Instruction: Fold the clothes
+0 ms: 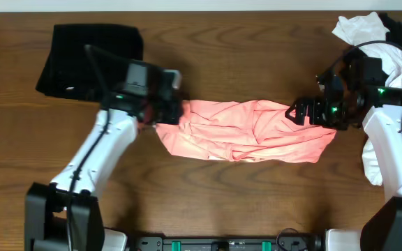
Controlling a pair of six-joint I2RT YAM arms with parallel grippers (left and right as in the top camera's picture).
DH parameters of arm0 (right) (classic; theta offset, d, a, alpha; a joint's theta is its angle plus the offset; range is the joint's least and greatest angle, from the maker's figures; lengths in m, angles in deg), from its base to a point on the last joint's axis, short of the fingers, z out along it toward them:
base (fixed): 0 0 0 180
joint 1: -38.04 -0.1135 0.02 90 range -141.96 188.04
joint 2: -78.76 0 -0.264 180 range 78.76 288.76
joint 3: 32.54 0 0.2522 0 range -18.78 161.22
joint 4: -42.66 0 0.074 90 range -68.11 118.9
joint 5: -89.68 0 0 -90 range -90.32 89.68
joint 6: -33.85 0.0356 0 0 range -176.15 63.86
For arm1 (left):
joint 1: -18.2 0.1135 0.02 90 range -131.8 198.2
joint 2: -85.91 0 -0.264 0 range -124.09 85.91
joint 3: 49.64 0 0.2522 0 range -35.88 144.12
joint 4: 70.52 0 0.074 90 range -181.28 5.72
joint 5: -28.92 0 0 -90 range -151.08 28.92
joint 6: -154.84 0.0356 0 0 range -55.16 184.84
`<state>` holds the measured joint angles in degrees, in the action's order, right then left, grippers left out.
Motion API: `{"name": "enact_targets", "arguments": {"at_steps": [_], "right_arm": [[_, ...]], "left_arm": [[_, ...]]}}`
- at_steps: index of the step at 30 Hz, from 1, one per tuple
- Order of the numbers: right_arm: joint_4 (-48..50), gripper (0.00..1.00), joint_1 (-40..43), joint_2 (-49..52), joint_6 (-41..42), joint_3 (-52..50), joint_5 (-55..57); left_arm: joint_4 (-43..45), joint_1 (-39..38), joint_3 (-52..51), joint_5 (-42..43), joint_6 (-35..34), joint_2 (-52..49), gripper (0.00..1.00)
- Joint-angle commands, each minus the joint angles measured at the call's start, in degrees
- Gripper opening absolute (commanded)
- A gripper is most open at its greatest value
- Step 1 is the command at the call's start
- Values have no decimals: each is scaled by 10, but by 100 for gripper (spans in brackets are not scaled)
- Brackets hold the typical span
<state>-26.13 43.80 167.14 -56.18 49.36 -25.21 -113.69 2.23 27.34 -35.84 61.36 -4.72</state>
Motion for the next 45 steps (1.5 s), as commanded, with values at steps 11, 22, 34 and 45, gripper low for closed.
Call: {"name": "enact_targets", "arguments": {"at_steps": [11, 22, 34, 45], "right_arm": [[-18, 99, -6, -1, 8, 0, -11], [-30, 99, -6, -1, 2, 0, -10], [-27, 99, -6, -1, -1, 0, -10], [-19, 99, -6, -1, -1, 0, -10]], "left_arm": [[106, -196, -4, -83, -42, -24, 6], [152, -239, -4, -82, -46, -115, 98], [105, -144, 10, -82, -96, -6, 98], [-20, -101, 10, -118, -95, 52, 98]]}}
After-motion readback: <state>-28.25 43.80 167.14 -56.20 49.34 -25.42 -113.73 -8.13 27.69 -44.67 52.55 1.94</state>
